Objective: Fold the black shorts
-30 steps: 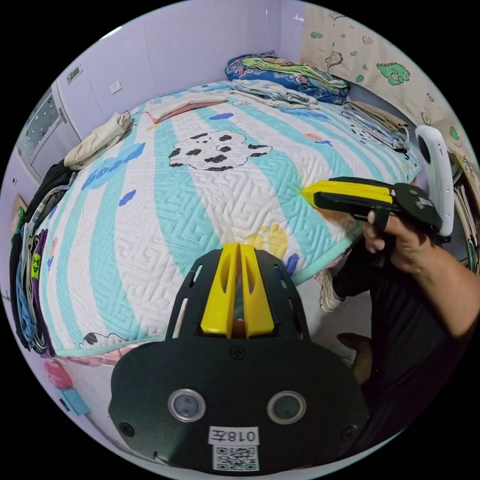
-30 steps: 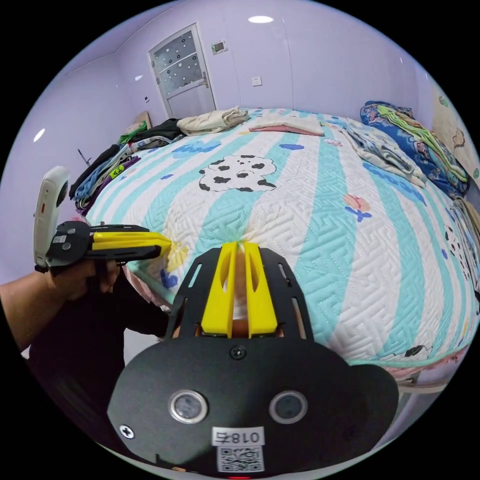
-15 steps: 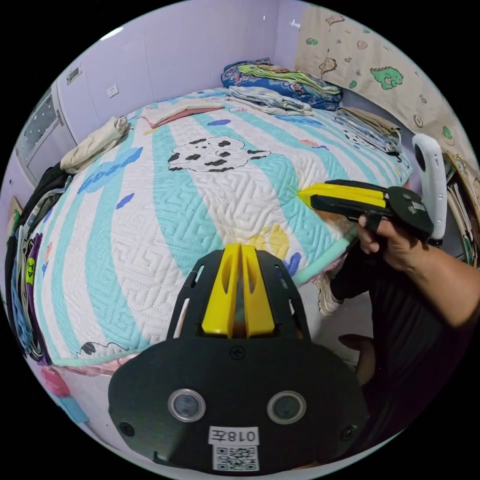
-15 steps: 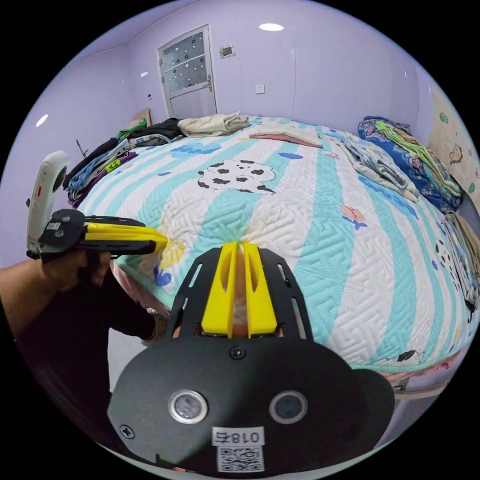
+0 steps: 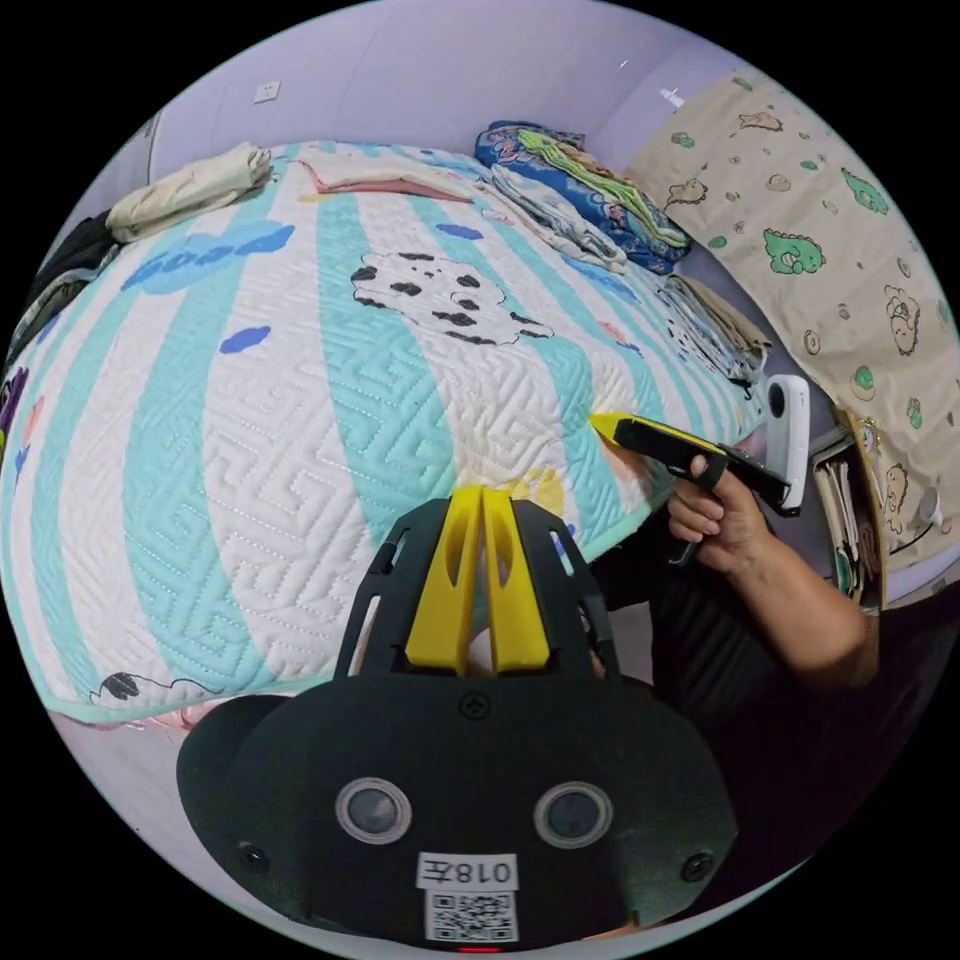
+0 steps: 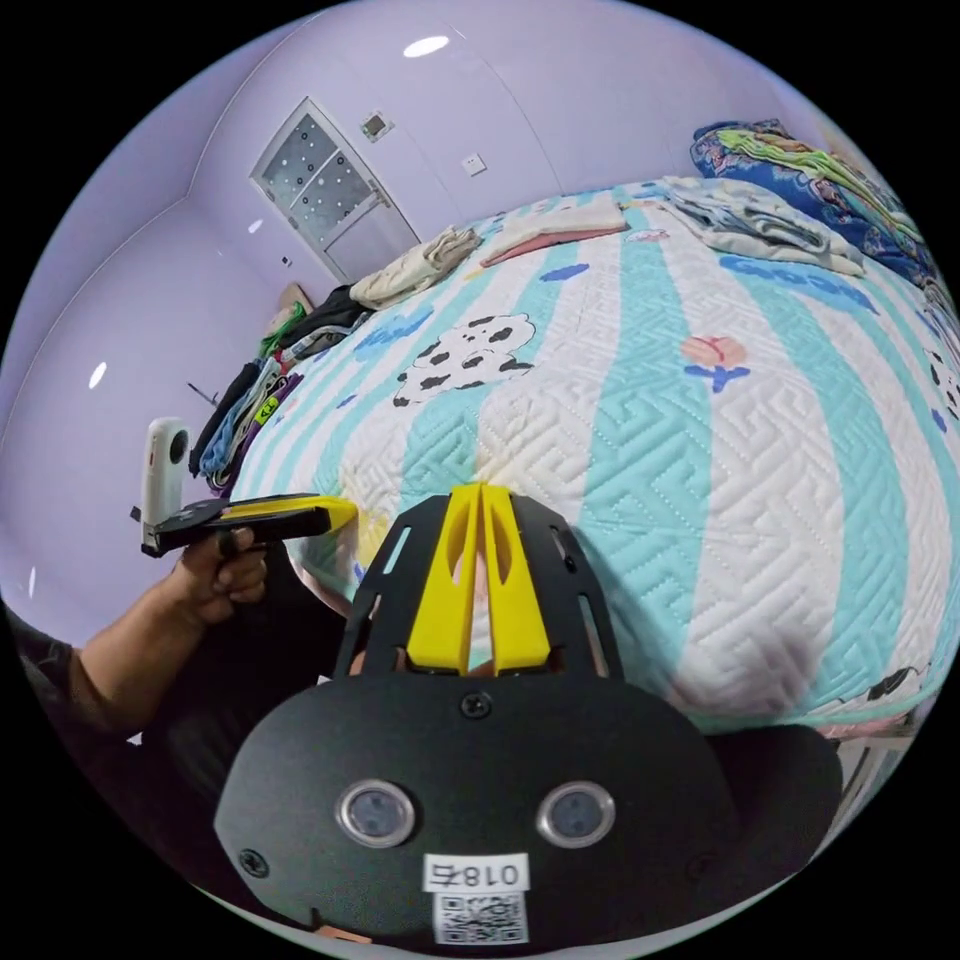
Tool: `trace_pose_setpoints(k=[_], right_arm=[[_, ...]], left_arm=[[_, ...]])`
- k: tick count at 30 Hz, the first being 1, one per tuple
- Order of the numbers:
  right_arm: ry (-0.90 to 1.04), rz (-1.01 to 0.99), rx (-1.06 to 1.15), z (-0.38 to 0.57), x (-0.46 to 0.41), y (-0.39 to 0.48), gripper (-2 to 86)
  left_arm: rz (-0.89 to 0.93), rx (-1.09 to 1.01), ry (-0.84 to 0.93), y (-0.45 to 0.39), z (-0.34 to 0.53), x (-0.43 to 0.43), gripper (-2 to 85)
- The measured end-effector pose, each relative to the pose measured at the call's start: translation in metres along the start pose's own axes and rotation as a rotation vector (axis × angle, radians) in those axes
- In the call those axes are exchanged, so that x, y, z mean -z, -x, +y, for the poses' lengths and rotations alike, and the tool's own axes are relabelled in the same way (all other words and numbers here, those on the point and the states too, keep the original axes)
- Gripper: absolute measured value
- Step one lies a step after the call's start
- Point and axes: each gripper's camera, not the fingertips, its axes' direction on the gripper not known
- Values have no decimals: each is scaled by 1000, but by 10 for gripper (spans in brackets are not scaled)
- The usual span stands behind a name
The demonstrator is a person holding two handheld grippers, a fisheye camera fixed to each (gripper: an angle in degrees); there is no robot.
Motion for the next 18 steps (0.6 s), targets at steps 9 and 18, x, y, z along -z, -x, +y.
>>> trace_pose_setpoints(k=[9, 18], right_arm=[[-276, -36, 32, -32, 76, 20, -2], [-285, 68, 224, -187, -7, 70, 67]], left_arm=[[190, 63, -607, 81, 104, 84, -9], [485, 237, -685, 288, 129, -76, 43]])
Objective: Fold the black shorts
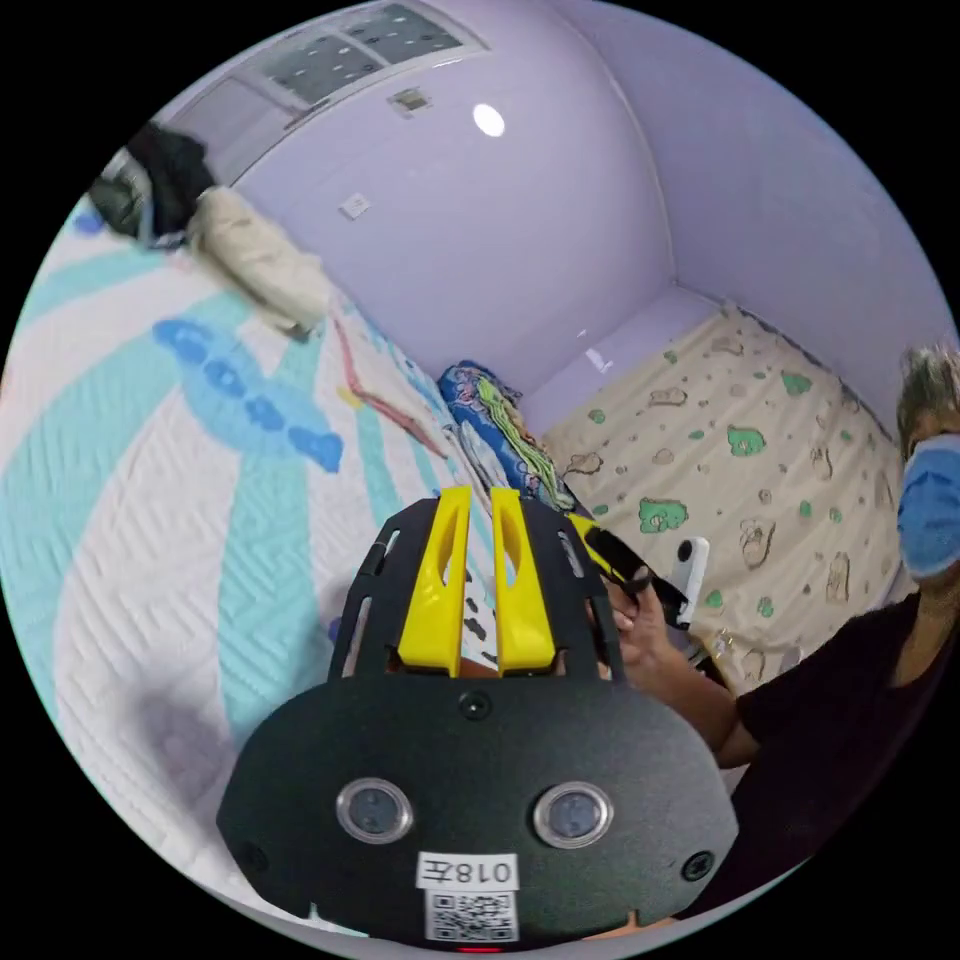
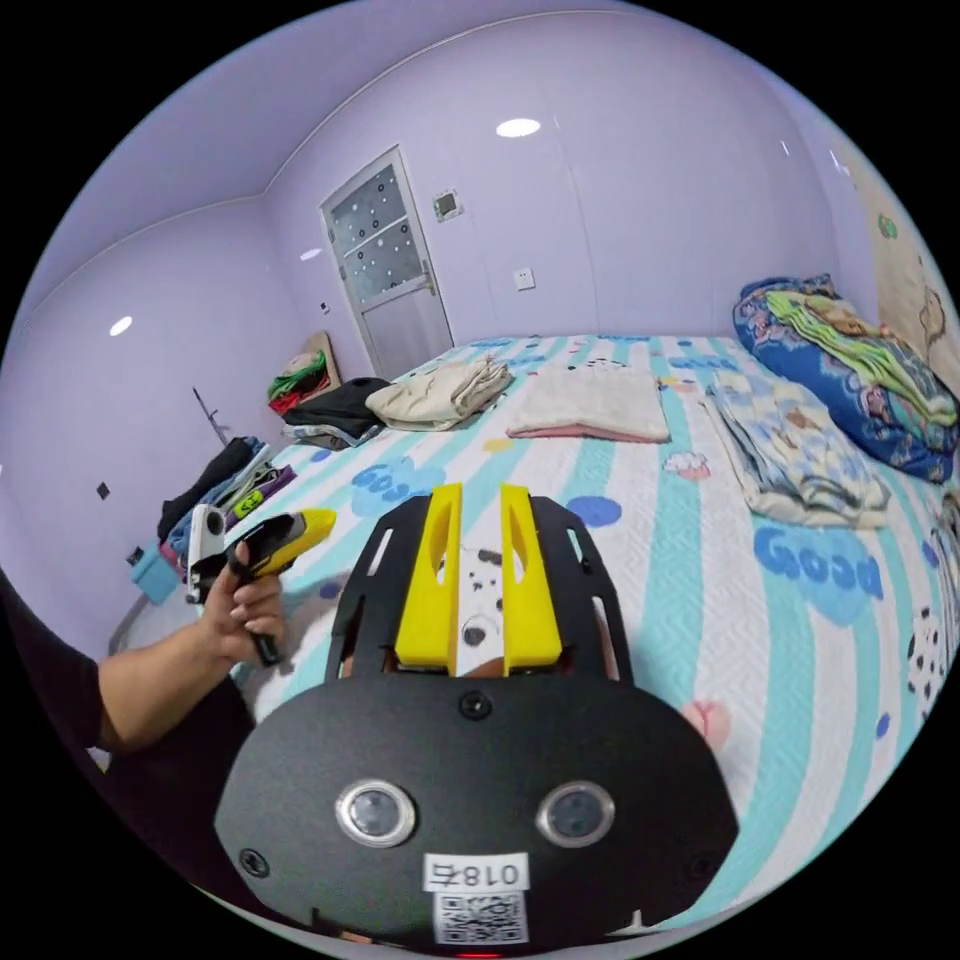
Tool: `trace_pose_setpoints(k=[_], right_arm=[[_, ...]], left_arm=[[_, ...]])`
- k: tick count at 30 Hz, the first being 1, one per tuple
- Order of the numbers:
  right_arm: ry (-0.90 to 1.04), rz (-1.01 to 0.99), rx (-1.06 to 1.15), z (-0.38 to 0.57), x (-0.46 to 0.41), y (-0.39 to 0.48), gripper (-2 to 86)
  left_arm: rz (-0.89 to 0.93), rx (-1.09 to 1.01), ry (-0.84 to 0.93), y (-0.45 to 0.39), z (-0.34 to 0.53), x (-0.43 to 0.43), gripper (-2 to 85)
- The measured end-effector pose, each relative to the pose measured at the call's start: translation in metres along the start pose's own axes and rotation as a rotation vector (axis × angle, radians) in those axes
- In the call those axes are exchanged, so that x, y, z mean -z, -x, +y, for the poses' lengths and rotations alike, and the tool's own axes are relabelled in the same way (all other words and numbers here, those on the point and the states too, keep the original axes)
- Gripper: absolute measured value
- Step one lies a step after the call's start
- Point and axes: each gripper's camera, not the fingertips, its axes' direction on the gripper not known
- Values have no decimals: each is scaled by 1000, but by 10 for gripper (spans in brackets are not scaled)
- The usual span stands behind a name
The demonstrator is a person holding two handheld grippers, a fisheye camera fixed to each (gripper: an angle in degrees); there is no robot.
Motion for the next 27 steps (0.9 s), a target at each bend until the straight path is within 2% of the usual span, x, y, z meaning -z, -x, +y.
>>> trace_pose_setpoints(k=[3, 6, 10, 17, 20, 22, 27], right_arm=[[5, 55, 62, -43, -71, 6, 68], [28, 113, 85, -88, -155, 9, 71], [72, 225, 102, -155, -268, 10, 72], [292, 412, 64, -218, -415, -16, 77], [365, 473, 68, -214, -438, -19, 32], [343, 515, 79, -216, -434, -13, 4], [276, 474, 53, -225, -406, -9, -9]], left_arm=[[81, 276, -67, 82, 44, 4, 45], [41, 412, -91, 136, 77, 4, 43], [-22, 377, 28, 159, 102, -14, 40], [-25, 429, 55, 207, 144, -22, 24], [-17, 442, 67, 222, 157, -25, 12], [3, 460, 68, 235, 167, -25, 3], [13, 476, 67, 251, 181, -27, -6]])
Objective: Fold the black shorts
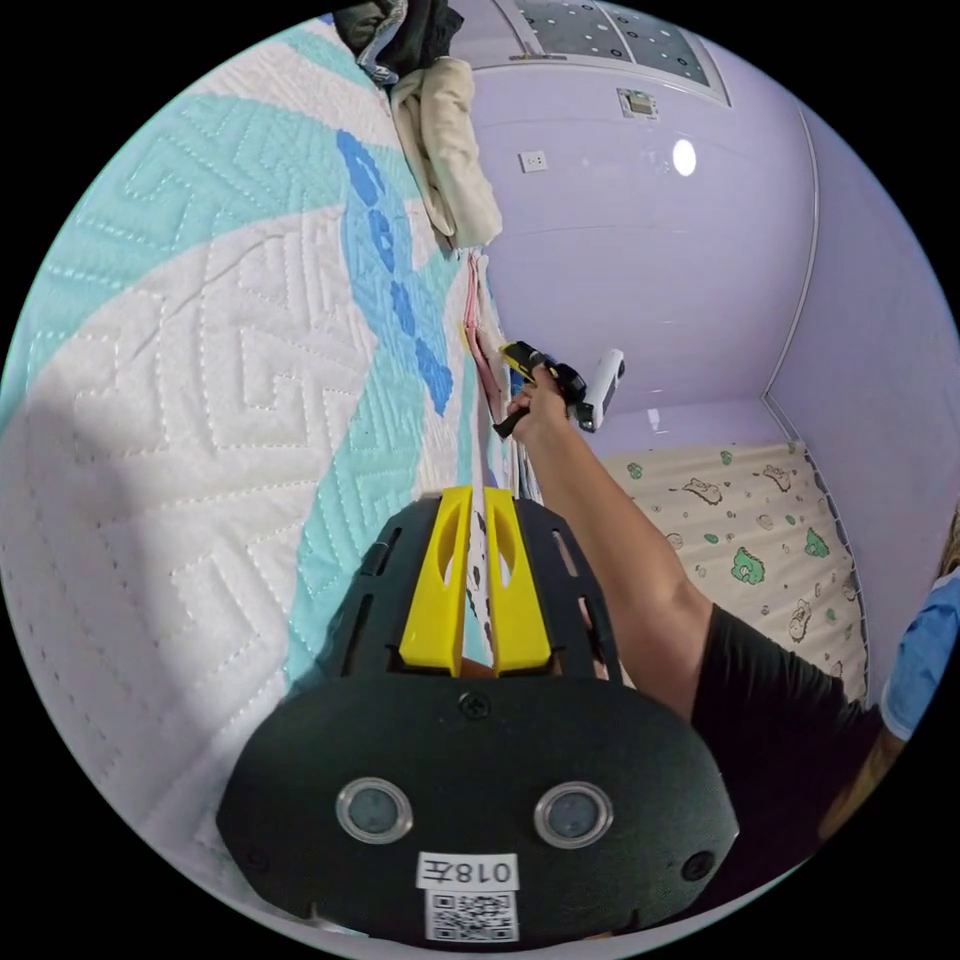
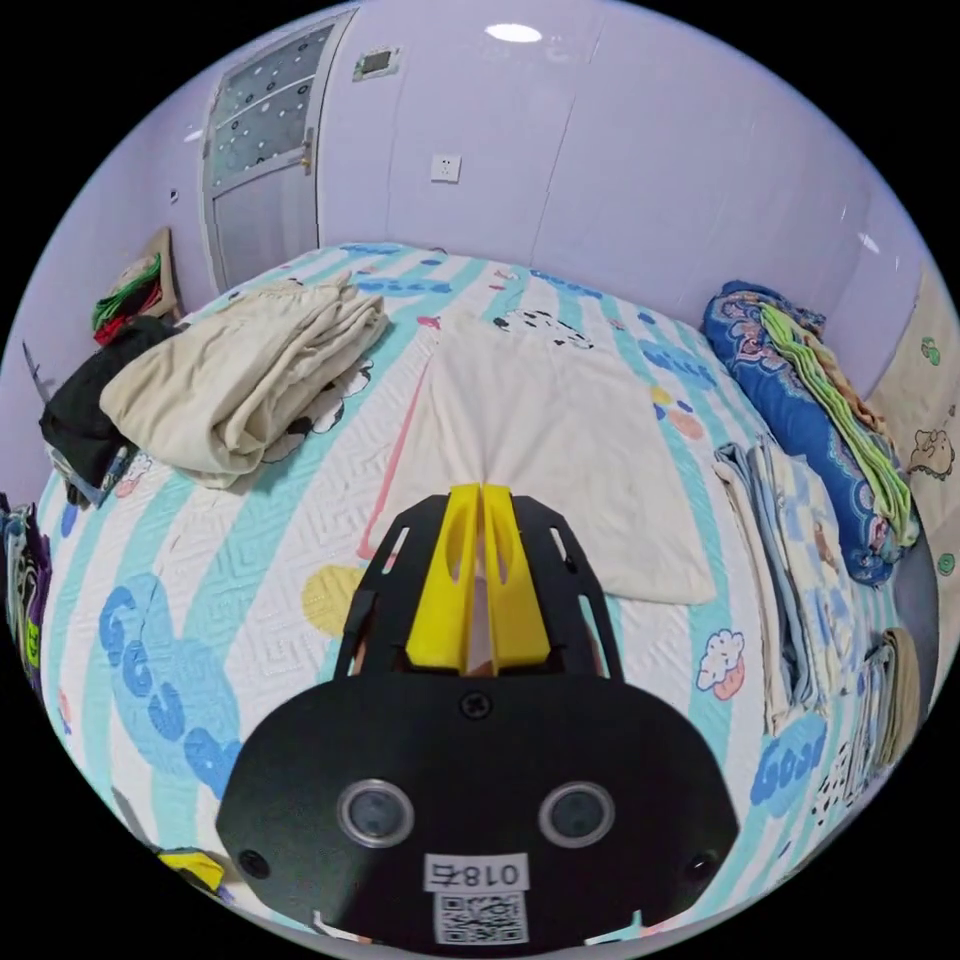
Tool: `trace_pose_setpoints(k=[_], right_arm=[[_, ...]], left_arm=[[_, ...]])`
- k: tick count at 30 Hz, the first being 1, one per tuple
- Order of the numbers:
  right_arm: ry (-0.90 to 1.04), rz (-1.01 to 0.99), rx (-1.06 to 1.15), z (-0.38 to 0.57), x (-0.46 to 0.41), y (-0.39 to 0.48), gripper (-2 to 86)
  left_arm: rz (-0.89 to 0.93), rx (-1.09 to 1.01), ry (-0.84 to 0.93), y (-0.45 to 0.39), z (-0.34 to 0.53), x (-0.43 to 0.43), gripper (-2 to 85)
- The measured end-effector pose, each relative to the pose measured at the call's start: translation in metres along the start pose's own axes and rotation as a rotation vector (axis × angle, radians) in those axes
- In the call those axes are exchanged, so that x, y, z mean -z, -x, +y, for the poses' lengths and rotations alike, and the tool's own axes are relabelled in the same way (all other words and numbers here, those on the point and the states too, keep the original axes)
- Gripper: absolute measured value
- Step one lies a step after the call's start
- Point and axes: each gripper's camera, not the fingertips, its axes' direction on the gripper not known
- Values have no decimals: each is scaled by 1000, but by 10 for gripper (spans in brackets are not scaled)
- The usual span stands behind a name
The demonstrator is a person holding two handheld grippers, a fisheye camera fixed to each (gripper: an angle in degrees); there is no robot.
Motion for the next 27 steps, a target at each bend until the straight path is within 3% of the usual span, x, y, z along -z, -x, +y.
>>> trace_pose_setpoints(k=[4, 7, 12, 16, 20, 22, 27], right_arm=[[-42, -155, -37, 10, 28, -30, -10], [-74, -469, -18, 38, 55, -60, -10], [-44, -785, 62, 127, 113, -109, -10], [125, -988, 271, 232, 192, -102, -7], [334, -1333, 405, 328, 264, -77, 18], [341, -1299, 403, 347, 285, -74, 40], [36, -1142, 117, 323, 303, -126, 51]], left_arm=[[7, 13, -1, 11, 0, -1, -7], [15, 29, -3, 16, -3, 0, -8], [81, 49, -32, 17, -11, 8, -6], [115, 47, -92, 6, -22, 25, 10], [-7, 19, -241, -18, -33, 68, 34], [-98, -1, -274, -38, -43, 84, 50], [-213, -68, -139, -85, -75, 73, 84]])
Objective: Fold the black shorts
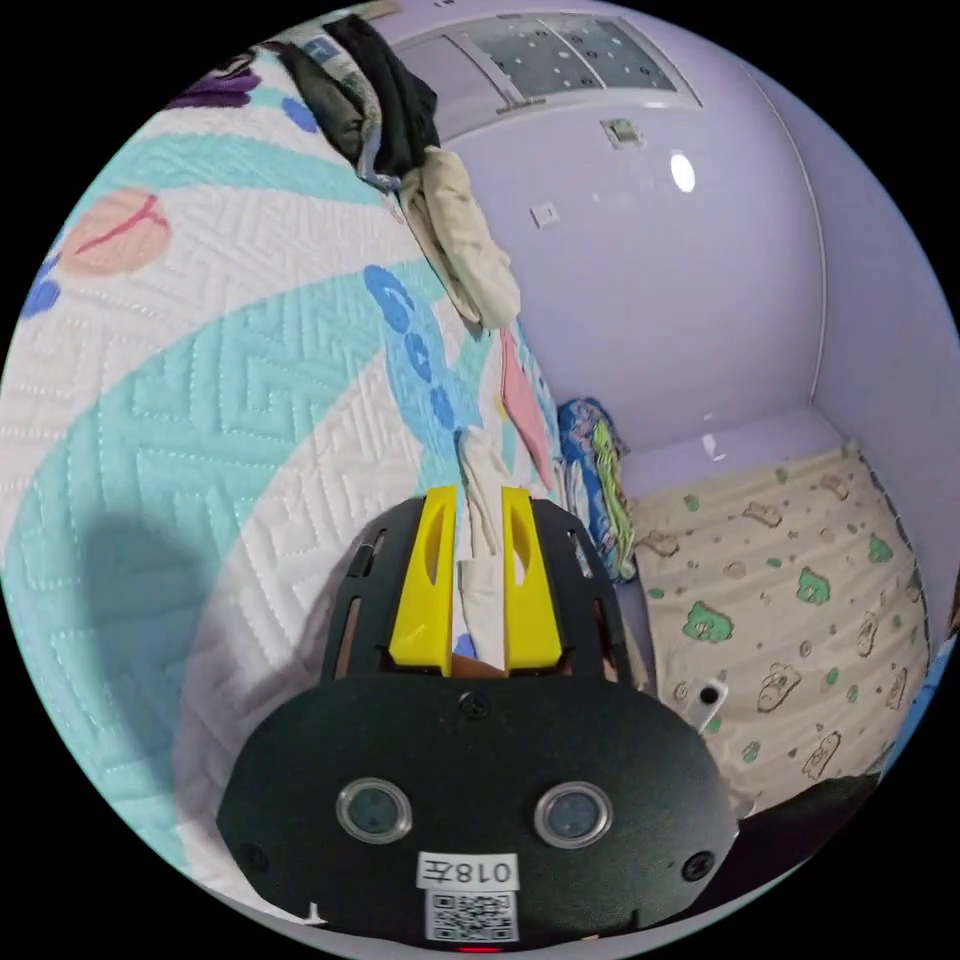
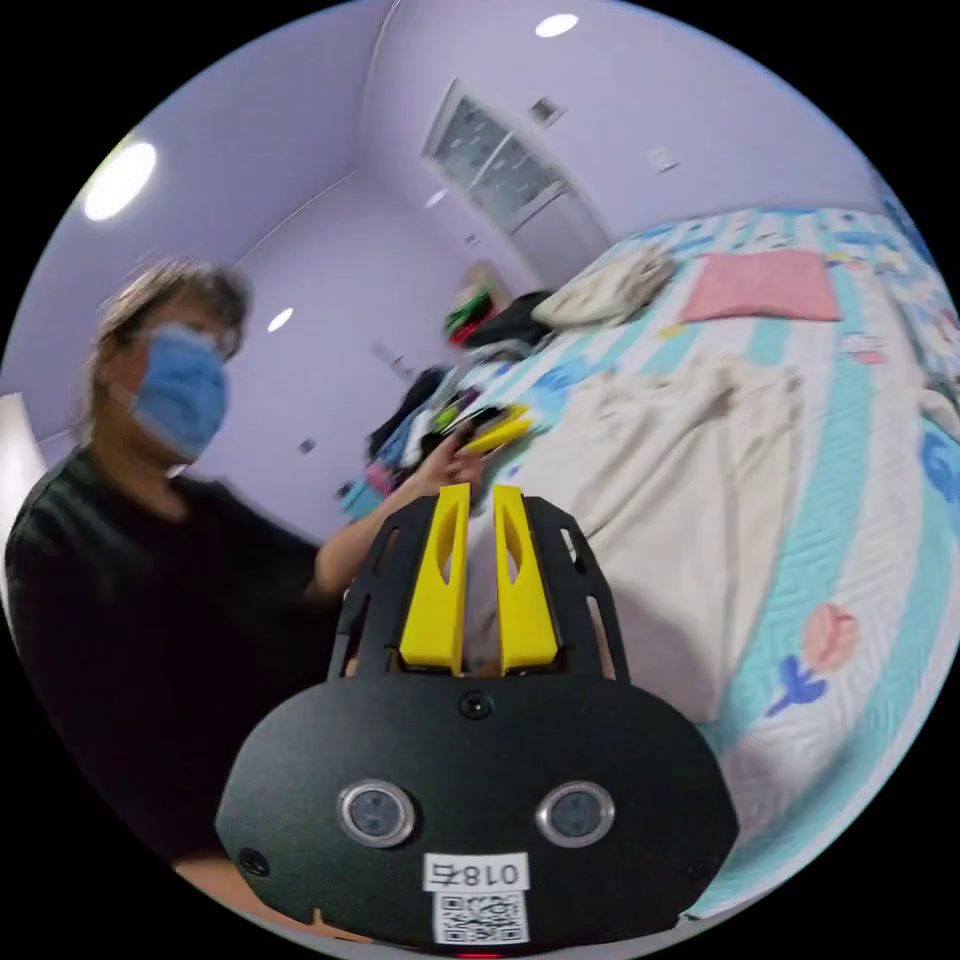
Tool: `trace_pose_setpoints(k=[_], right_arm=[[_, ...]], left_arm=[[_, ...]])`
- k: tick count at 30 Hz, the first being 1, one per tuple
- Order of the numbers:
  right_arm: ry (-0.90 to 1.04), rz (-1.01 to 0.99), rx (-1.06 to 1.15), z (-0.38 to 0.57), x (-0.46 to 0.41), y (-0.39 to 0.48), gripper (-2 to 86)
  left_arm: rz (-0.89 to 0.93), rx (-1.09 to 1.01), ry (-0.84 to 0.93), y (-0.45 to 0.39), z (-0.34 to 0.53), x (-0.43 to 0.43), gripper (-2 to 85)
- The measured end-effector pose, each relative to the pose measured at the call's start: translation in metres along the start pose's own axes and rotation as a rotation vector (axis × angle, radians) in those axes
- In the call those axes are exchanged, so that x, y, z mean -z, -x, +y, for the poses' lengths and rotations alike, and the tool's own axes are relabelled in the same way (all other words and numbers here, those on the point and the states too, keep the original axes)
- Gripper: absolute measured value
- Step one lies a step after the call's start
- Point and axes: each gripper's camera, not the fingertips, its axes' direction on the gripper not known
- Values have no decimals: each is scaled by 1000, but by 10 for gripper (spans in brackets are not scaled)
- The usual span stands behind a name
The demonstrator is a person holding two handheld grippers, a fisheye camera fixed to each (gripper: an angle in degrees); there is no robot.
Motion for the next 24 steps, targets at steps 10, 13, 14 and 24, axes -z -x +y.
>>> trace_pose_setpoints(k=[10, 13, 14, 24], right_arm=[[-109, 706, -56, -110, -57, -62, 73], [-44, 818, -59, -142, -84, -82, 75], [25, 849, -80, -152, -96, -93, 72], [-119, 906, -247, -92, -4, -10, -9]], left_arm=[[-299, -376, 267, -148, -42, -27, 95], [-376, -413, 272, -180, -56, -26, 49], [-379, -415, 275, -185, -59, -25, 29], [-220, -584, 127, -297, -104, 69, -9]])
